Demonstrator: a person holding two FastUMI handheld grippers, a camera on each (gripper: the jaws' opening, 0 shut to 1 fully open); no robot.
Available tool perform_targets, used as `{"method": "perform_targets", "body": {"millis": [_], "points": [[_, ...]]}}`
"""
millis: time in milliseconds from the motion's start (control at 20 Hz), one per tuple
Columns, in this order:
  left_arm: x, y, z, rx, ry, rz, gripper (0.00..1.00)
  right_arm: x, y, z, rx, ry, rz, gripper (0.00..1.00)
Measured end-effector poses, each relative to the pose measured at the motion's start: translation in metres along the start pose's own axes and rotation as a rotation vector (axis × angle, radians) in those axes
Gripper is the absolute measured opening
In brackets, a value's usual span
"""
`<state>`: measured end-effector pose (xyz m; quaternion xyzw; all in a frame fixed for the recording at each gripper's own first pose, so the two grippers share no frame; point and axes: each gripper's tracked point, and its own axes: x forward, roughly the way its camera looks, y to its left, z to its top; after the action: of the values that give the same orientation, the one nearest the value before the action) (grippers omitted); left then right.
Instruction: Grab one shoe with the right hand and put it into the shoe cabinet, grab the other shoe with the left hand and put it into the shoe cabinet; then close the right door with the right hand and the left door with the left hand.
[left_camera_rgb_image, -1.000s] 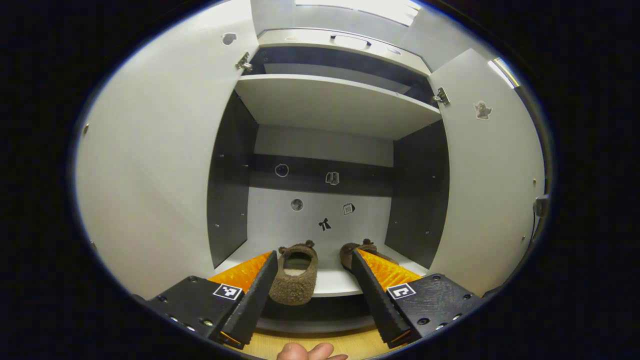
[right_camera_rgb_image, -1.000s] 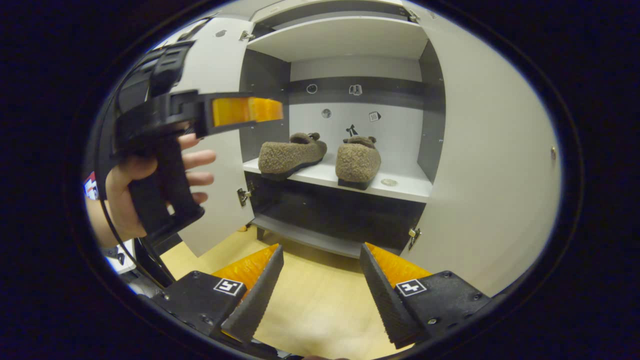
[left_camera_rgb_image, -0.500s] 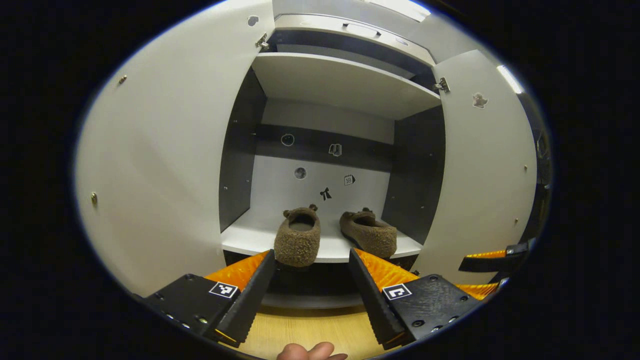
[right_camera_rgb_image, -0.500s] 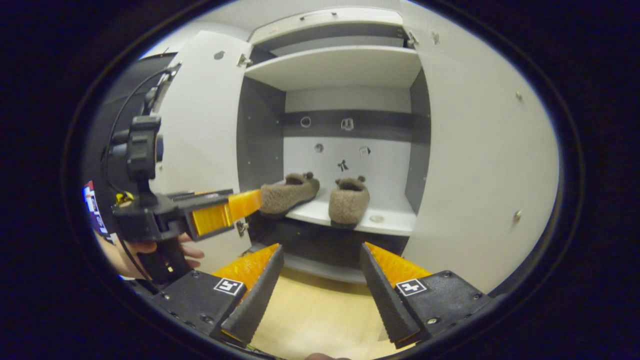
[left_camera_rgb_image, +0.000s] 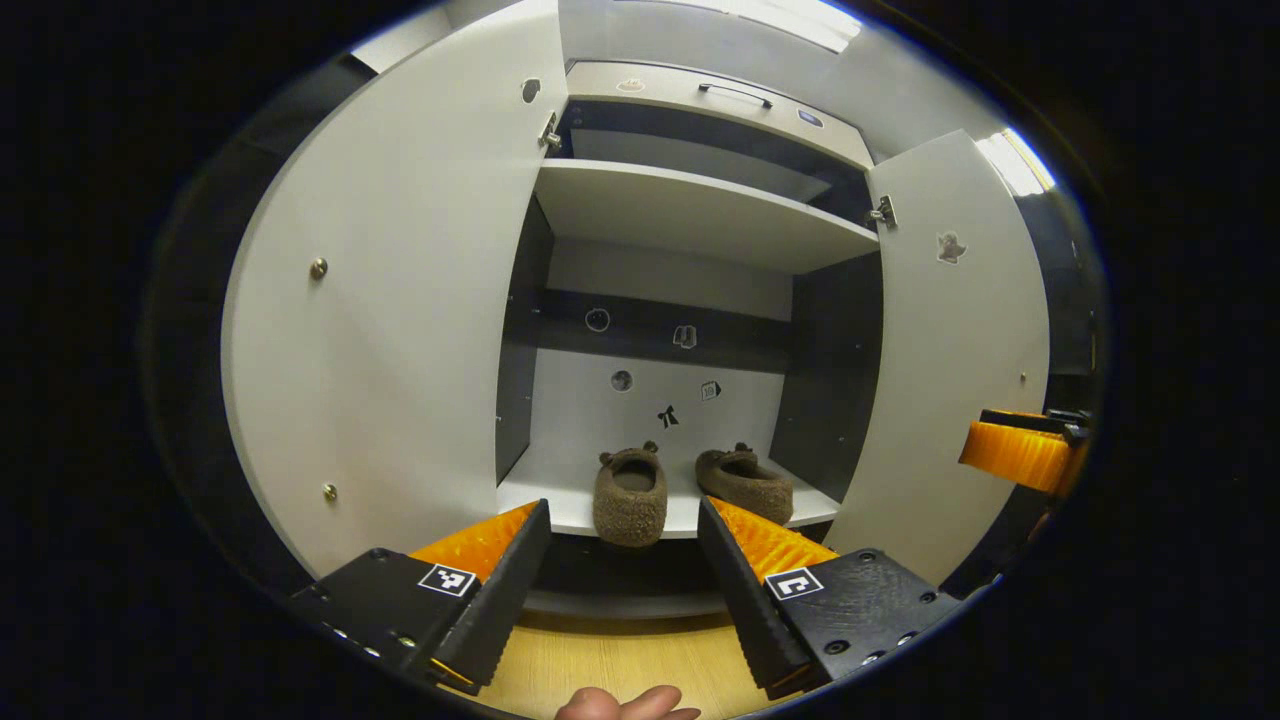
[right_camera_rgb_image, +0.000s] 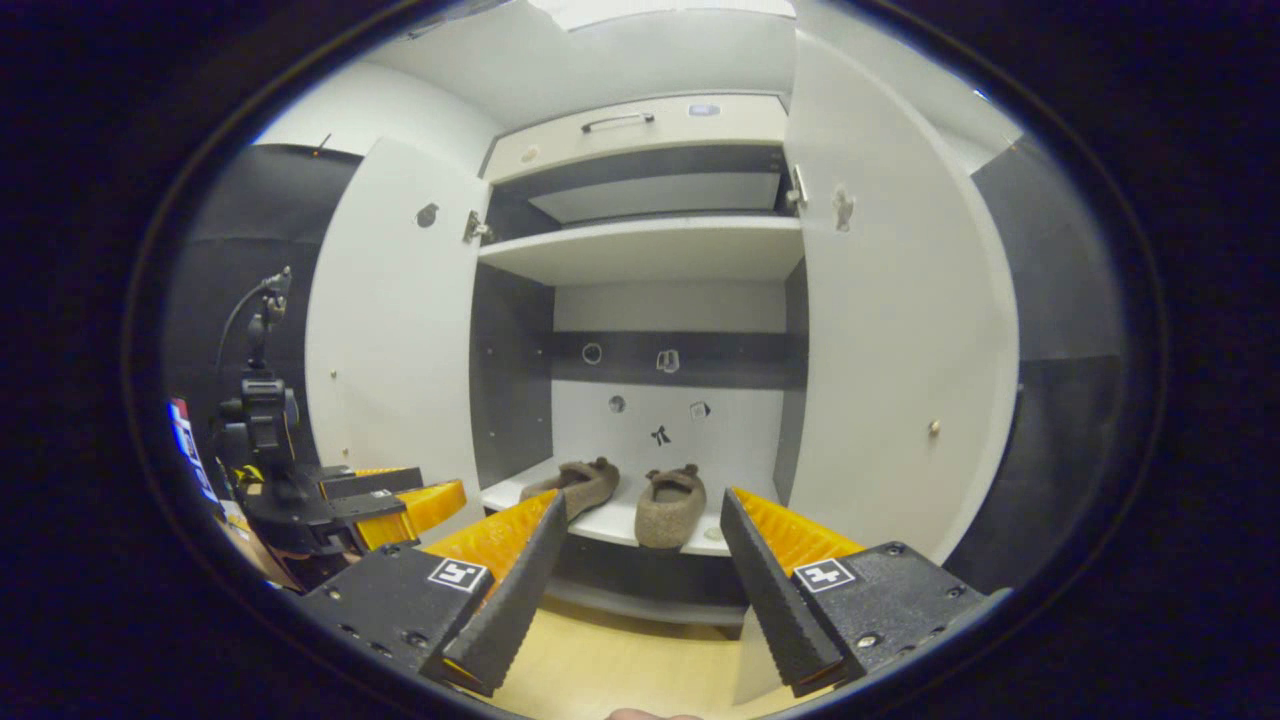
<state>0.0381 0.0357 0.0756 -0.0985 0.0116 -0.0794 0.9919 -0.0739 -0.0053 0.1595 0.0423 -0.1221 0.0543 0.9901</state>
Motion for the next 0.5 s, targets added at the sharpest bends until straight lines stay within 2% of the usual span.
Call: {"method": "perform_targets", "body": {"millis": [300, 500], "points": [[-0.023, -0.006, 0.043, -0.027, -0.085, -0.041, 0.89, -0.044, -0.029, 0.071, -0.056, -0.157, -0.119, 0.96], [-0.026, -0.013, 0.049, -0.05, -0.093, -0.056, 0.91, -0.079, -0.068, 0.104, -0.118, -0.213, -0.243, 0.96]]}}
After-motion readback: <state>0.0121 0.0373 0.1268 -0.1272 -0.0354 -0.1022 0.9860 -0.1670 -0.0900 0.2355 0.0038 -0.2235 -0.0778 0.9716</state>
